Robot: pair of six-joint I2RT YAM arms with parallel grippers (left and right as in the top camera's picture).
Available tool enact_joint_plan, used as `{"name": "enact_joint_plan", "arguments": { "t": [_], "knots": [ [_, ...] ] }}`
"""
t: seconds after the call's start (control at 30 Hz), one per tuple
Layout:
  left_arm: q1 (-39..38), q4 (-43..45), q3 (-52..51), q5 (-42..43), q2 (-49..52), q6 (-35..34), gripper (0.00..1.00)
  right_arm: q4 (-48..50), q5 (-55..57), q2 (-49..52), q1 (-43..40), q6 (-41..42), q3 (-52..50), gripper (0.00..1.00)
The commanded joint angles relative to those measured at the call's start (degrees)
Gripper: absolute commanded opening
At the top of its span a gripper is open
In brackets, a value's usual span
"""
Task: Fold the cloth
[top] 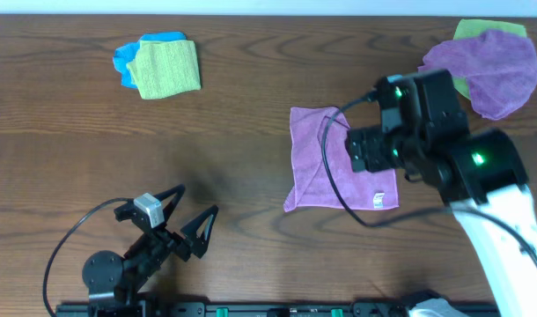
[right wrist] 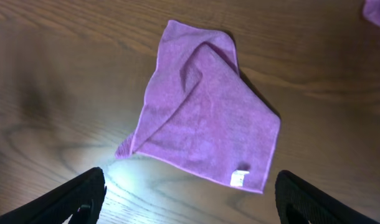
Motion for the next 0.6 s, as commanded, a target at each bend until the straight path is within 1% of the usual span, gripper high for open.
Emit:
{"name": "enact_joint_plan", "arguments": {
  "t": [0.0,0.07,0.17,0.23,0.3,0.47,0.57],
  "knots": [
    [-0.26,1.07,0.09,-0.37,0.92,-1.75,0.95,-0.07,1.51,-4.9,0.79,1.38,-3.48,0.88],
    [-0.39,2.49,0.09,-1.01,3.69,-1.75,0.95,0.59,1.44,-8.13,0.79,1.4,-6.4,0.89],
    [-1.68,8.7,0.15,-0.35,9.75,-2.97,0.95,1.14,1.44,-10.82,0.79,2.03,-9.14,0.91],
    [-3.32,13.79,0.85,-0.37,16.09,-3.78,0.95,1.29,1.42,-11.56,0.79,2.56,-10.4,0.92],
    [-5.38,16.48,3.1,-0.39,23.58,-3.72,0.95,1.4,1.42,-11.47,0.79,3.13,-11.23,0.93],
    [-12.37,17.14,14.47,-0.39,45.99,1.99,0.95,3.69,1.44,-11.41,0.76,3.28,-11.91,0.95],
    [-16.26,17.11,22.82,-0.35,58.55,3.19,0.95,4.11,1.62,-11.32,0.66,3.28,-11.91,0.96]
  ]
}}
